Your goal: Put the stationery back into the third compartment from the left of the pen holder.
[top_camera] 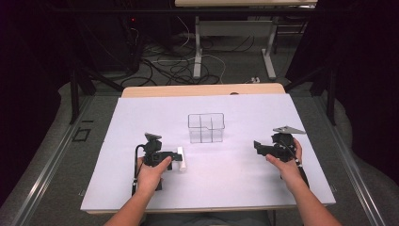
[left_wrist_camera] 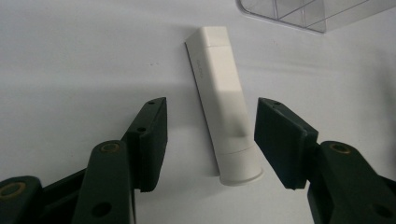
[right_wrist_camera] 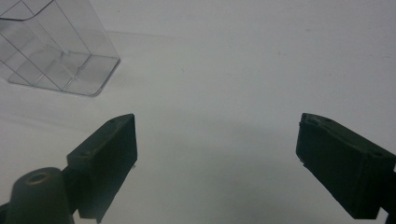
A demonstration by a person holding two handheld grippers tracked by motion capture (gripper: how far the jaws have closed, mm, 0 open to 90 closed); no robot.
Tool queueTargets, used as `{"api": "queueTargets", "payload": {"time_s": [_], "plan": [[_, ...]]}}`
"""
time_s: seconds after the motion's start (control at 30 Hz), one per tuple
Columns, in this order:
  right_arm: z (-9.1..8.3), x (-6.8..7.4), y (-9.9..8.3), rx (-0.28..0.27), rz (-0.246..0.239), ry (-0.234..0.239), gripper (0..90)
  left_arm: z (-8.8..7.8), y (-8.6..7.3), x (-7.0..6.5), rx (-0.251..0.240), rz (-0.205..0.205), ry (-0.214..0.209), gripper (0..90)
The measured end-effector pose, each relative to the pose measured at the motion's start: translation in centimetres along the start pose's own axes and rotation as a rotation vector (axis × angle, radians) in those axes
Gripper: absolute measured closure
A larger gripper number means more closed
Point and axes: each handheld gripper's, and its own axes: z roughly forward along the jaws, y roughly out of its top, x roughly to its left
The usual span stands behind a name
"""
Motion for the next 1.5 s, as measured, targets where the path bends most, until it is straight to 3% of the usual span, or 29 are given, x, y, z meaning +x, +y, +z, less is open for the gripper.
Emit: {"api": "queueTargets", "payload": {"time_s": [0.2, 0.43, 0.67, 0.93, 1.03, 1.5], "plan": [[0.0, 0.0, 0.0, 0.000, 0.001, 0.001, 11.8, 0.7, -0.2, -0.6, 0.020, 0.001, -0.009, 46.8], [0.1, 0.0, 0.0, -0.001, -0.006, 0.003, 11.8, 1.2, -0.3, -1.1, 0.026, -0.028, -0.010, 51.7], [0.2, 0.0, -0.1, 0.003, -0.008, 0.003, 11.9, 1.3, -0.3, -1.1, 0.023, -0.072, -0.006, 56.7], [0.2, 0.1, -0.1, 0.008, 0.003, 0.003, 12.0, 1.4, -0.1, -1.1, 0.037, -0.070, -0.001, 62.4], [0.2, 0.1, -0.1, 0.007, -0.003, 0.004, 12.0, 1.5, -0.1, -1.1, 0.031, -0.096, -0.005, 63.4], [0.2, 0.1, -0.1, 0.007, 0.001, 0.003, 12.0, 1.4, 0.0, -0.7, 0.046, -0.113, -0.019, 65.5]]}}
